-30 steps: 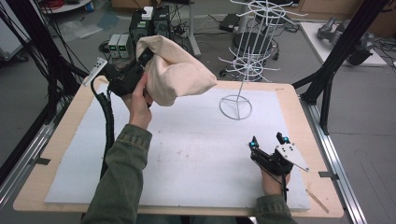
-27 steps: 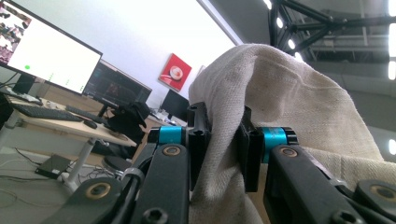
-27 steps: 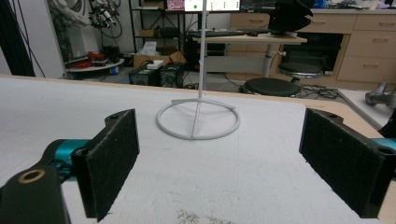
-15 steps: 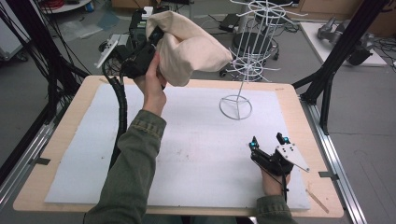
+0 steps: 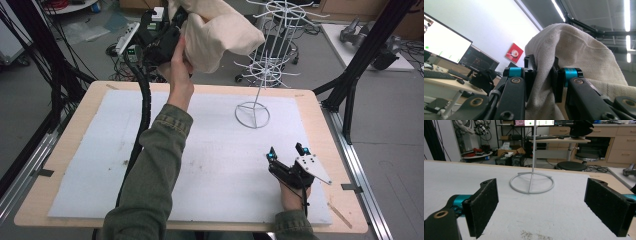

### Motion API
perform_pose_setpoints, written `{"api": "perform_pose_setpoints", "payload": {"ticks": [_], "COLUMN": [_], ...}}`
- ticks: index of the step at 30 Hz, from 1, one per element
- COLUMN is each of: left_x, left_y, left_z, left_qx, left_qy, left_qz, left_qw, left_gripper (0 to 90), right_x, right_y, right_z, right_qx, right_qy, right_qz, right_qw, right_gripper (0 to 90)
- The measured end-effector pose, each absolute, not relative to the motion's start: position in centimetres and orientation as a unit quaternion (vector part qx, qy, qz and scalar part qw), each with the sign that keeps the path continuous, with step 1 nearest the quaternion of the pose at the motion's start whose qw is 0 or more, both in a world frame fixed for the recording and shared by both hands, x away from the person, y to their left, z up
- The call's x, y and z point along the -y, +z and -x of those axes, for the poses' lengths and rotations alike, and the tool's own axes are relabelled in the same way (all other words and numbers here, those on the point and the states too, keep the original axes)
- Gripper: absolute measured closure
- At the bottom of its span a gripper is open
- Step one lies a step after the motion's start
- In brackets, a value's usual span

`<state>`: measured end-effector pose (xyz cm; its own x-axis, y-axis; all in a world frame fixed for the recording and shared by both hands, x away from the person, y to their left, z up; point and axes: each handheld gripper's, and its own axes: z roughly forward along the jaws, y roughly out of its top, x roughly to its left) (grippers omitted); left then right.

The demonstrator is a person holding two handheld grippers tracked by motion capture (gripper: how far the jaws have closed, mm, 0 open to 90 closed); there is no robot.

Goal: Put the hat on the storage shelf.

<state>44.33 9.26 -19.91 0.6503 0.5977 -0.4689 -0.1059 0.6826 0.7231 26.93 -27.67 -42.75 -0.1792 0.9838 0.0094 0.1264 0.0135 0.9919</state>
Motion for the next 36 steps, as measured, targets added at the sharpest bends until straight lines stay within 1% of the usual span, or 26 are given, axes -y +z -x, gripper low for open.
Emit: {"api": "perform_pose_setpoints", "payload": {"ticks": [7,12,15,18,23,25,29,31,34,36], "left_x": [-7.6,-6.4,-5.6,-4.7,-4.0,-3.9,-4.0,-4.1,-4.6,-4.7], "left_y": [-17.6,-15.3,-14.1,-13.6,-14.8,-15.7,-18.0,-19.0,-20.0,-20.4], "left_z": [-45.0,-45.6,-46.1,-46.9,-48.9,-49.4,-49.3,-49.1,-49.3,-49.4], "left_qx": [-0.34,-0.341,-0.345,-0.355,-0.386,-0.387,-0.377,-0.372,-0.388,-0.392], "left_qy": [0.229,0.23,0.238,0.252,0.264,0.257,0.241,0.251,0.252,0.255], "left_qz": [-0.351,-0.334,-0.323,-0.315,-0.304,-0.308,-0.309,-0.314,-0.303,-0.307], "left_qw": [0.842,0.848,0.849,0.843,0.83,0.83,0.839,0.837,0.833,0.829], "left_gripper": [78.2,78.2,78.2,78.2,78.1,78.0,77.8,77.8,77.8,77.7], "right_x": [27.8,27.8,27.8,27.8,27.9,28.0,28.2,28.2,28.1,27.9], "right_y": [-42.7,-42.7,-42.7,-42.7,-42.7,-42.7,-42.7,-42.7,-42.7,-42.7], "right_z": [-26.9,-26.8,-26.7,-26.6,-26.4,-26.3,-26.4,-26.5,-26.6,-26.6], "right_qx": [-0.572,-0.572,-0.572,-0.572,-0.575,-0.576,-0.57,-0.568,-0.568,-0.567], "right_qy": [0.511,0.513,0.513,0.515,0.517,0.518,0.518,0.52,0.522,0.523], "right_qz": [-0.485,-0.484,-0.485,-0.485,-0.483,-0.482,-0.482,-0.483,-0.482,-0.483], "right_qw": [0.42,0.419,0.418,0.417,0.41,0.41,0.417,0.416,0.415,0.414], "right_gripper": [11.3,11.3,11.3,11.2,11.2,11.3,11.3,11.3,11.3,11.3]}}
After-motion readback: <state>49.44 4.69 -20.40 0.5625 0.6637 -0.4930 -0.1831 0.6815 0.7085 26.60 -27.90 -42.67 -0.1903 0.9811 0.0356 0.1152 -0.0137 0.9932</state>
